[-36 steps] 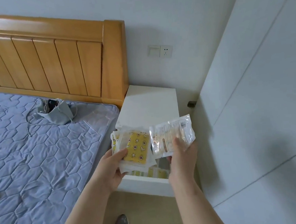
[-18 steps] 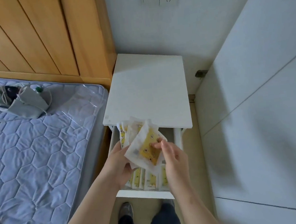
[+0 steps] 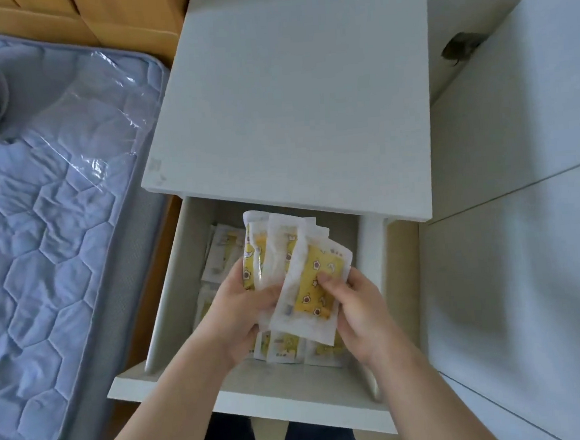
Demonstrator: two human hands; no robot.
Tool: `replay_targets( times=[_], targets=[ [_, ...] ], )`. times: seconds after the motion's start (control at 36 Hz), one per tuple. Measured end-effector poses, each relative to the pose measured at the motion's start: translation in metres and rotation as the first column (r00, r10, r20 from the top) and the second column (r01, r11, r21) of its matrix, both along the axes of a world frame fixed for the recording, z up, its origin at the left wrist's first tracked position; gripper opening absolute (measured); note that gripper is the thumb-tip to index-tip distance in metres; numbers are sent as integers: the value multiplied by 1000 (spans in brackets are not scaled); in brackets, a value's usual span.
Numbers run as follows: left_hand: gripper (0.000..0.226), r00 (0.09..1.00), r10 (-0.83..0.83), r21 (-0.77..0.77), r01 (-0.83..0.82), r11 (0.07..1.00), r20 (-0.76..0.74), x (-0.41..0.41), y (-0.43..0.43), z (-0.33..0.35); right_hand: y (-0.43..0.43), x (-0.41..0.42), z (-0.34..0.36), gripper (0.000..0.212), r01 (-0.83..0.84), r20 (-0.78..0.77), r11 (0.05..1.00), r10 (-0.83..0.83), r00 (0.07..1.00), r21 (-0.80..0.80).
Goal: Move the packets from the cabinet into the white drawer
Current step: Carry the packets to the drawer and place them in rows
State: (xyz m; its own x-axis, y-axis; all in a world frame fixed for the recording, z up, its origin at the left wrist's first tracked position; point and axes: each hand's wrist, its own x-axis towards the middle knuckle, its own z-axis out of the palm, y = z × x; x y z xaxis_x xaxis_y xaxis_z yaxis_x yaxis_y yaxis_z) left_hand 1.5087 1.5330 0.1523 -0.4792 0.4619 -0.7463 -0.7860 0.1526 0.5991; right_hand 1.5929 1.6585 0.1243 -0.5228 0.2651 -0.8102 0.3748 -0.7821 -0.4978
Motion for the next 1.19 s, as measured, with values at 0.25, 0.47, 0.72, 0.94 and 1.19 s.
replay_targets(
  times=[0.25,0.47,0.72,0.94,1.19],
  targets=[
    [25,993,-96,-204,107,973,63,-29,7,-76,8,-10,-71,13,-78,129,994,68,989,75],
    [21,943,-331,-374,323,869,44,-37,20,-130,9,-12,-117,21,-134,315,982,85,945,135],
    [44,944,-328,-420,288,861,-24,-25,55,-171,24,-23,-147,25,-129,383,941,-1,924,312],
    [18,865,-498,-554,387,737,-57,-22,65,-194,27,-26,-186,31,-179,493,892,-56,868,416],
    [45,788,-616,-610,481,629,-15,-27,72,-198,31,-29,-196,31,-267,559,848,-41,828,457]
  ],
)
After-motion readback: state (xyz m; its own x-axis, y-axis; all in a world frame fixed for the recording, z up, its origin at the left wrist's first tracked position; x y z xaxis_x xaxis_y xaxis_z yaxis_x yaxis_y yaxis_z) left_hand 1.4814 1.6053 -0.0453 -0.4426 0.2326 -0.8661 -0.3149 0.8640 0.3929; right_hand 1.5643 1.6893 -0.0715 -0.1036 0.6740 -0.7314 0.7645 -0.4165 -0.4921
